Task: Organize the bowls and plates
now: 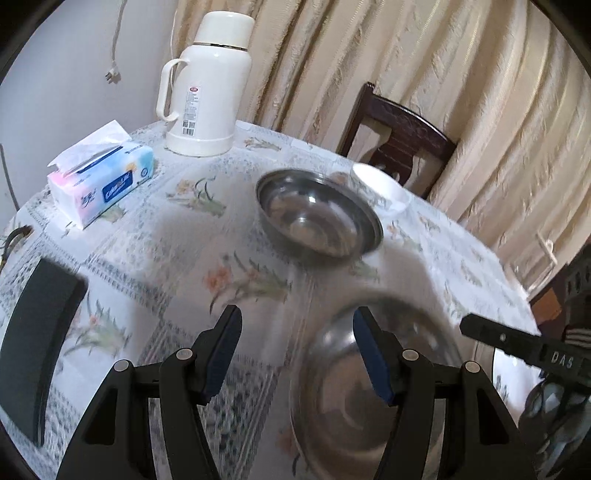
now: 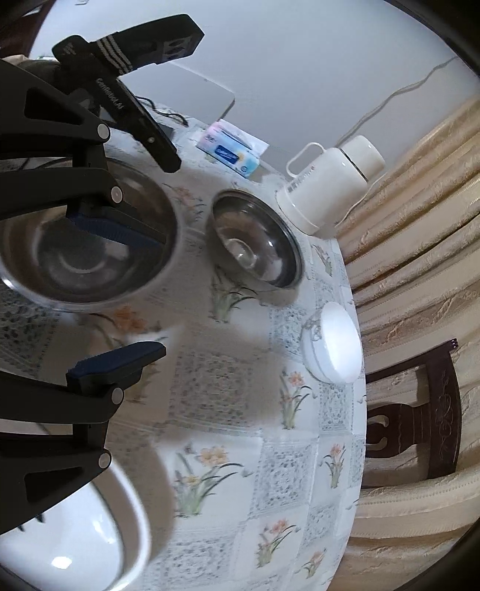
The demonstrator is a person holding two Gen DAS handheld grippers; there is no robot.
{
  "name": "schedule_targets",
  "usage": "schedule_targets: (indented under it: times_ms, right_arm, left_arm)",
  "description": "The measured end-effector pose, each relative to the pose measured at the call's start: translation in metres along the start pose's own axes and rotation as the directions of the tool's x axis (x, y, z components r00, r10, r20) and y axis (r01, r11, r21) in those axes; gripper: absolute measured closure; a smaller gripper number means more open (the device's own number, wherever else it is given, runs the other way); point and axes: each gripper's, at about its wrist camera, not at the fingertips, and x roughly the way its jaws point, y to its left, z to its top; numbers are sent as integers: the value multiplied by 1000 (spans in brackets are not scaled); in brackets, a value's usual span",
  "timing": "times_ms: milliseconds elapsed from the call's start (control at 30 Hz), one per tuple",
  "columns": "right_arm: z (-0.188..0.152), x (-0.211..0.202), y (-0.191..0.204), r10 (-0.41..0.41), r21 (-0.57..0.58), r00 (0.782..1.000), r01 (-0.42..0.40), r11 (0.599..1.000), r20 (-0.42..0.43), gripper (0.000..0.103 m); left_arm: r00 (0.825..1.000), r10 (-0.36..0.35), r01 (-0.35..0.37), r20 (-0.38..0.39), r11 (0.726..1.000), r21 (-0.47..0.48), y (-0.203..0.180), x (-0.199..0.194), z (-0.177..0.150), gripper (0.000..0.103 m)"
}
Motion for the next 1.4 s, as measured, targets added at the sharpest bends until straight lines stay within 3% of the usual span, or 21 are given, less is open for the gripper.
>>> schedule_targets:
  times_ms: [433, 767, 900, 1233, 1400]
  right_arm:
    - [53, 52, -3, 64, 80, 994, -57, 995, -87, 48]
    - [82, 86, 1, 89, 101, 988, -77, 992, -122, 48]
    - [83, 99, 1, 95, 110, 984, -79, 991, -152, 59]
    - [87, 118, 3, 107, 89, 973, -91, 992, -204, 72]
    - [88, 119, 9, 91, 48, 976, -83, 995, -200, 72]
  left_arm:
    - [1000, -20, 20, -2, 995, -101, 28, 62, 61, 39]
    - [991, -132, 127, -35, 983, -135, 40, 90, 87, 43]
    - [979, -187, 173, -83, 974, -145, 42, 103, 90, 53]
    - [981, -151, 140, -122, 985, -98, 38, 111, 87, 60]
    - [983, -133, 126, -130, 990, -59, 34, 110, 89, 60]
